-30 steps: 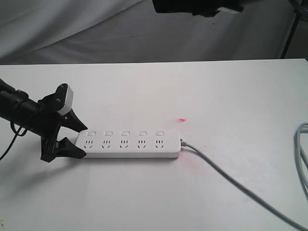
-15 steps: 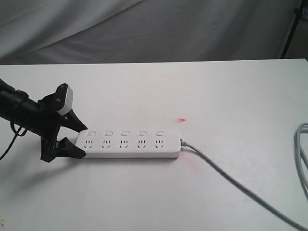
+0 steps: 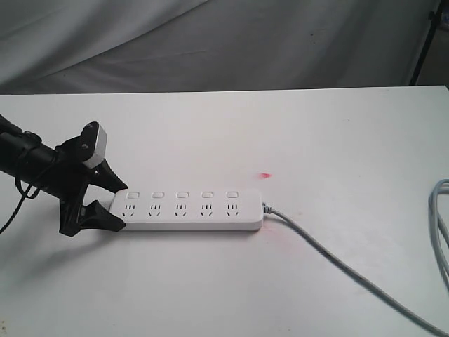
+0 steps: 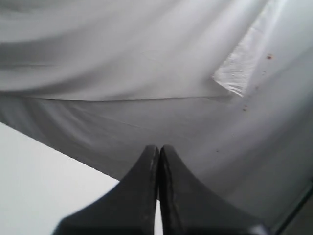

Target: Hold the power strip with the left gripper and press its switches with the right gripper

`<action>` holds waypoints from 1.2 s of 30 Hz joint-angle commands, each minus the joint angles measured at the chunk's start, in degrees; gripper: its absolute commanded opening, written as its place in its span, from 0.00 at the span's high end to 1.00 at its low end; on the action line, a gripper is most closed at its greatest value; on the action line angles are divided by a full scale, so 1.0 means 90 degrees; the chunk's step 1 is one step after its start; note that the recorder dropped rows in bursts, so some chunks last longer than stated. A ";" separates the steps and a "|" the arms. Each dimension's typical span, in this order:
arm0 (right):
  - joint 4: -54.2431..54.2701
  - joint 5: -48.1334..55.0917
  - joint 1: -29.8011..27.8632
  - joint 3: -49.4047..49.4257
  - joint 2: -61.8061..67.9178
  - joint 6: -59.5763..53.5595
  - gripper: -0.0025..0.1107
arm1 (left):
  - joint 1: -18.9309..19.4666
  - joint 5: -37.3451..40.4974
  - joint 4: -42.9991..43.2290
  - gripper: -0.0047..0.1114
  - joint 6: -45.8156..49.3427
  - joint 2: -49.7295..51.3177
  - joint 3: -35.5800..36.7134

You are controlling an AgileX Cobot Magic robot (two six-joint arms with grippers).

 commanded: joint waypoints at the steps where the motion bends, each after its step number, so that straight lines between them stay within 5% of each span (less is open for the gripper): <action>1: -0.1787 0.0189 -0.0158 0.0658 -0.0956 0.1801 0.98 | -0.0026 -0.0032 -0.0120 0.96 -0.0023 0.0005 -0.0039; 19: -0.3704 0.0186 -0.0158 0.3309 -0.4360 0.3558 0.98 | -0.0026 -0.0032 -0.0120 0.96 -0.0023 0.0005 -0.0039; 36: -0.2620 -0.0984 -0.0146 0.5672 -0.5962 0.2639 0.98 | -0.0026 -0.0032 -0.0120 0.96 -0.0023 0.0005 -0.0039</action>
